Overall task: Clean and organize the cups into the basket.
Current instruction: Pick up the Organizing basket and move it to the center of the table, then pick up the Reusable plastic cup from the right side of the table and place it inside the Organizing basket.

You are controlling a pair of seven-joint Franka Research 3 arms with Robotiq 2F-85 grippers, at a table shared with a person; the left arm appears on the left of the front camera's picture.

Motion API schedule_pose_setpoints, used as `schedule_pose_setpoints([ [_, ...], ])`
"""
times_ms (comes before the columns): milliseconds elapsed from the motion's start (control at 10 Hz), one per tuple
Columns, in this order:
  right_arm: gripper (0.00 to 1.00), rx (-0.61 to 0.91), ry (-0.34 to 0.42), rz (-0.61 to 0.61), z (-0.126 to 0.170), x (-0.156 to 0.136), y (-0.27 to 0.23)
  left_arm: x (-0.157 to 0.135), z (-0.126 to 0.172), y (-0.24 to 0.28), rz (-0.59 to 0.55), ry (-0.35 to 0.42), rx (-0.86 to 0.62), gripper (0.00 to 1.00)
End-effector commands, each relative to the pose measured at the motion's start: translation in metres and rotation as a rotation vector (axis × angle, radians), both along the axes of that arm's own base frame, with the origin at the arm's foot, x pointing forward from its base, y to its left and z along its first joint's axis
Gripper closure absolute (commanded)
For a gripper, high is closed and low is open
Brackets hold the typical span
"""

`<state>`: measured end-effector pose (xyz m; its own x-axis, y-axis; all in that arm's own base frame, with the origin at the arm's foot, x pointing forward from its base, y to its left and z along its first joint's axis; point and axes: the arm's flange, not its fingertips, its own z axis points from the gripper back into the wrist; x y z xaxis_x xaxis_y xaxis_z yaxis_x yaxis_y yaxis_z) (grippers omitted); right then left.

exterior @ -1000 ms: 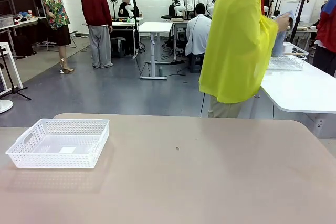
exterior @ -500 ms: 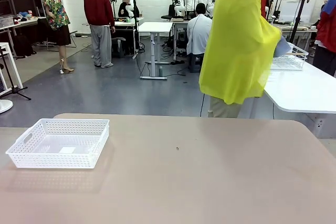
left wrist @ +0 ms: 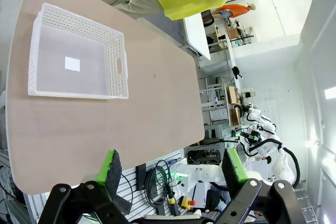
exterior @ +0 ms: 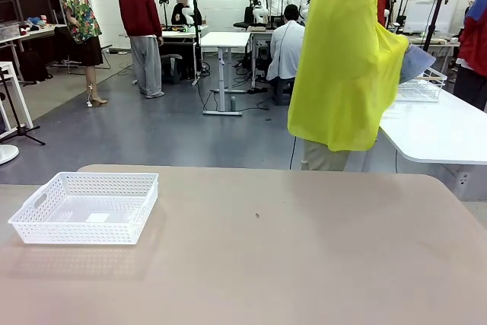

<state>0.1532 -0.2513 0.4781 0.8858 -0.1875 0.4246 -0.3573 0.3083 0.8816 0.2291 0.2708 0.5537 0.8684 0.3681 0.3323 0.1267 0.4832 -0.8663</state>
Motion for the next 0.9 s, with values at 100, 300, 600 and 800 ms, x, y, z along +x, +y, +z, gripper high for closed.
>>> schedule_pose_setpoints([
  [100, 0.00, 0.001, -0.009, 0.006, 0.0004, -0.0018, -0.0004, -0.0010, 0.0012, -0.0002, 0.005, 0.010, -0.006, 0.00],
  [300, 0.00, 0.001, -0.009, 0.006, 0.0004, -0.0018, -0.0004, -0.0010, 0.0012, -0.0002, 0.005, 0.010, -0.006, 0.00],
  [600, 0.00, 0.001, -0.009, 0.006, 0.0004, -0.0018, -0.0004, -0.0010, 0.0012, -0.0002, 0.005, 0.010, -0.006, 0.00],
  [800, 0.00, 0.001, -0.009, 0.006, 0.0004, -0.0018, -0.0004, -0.0010, 0.0012, -0.0002, 0.005, 0.010, -0.006, 0.00],
])
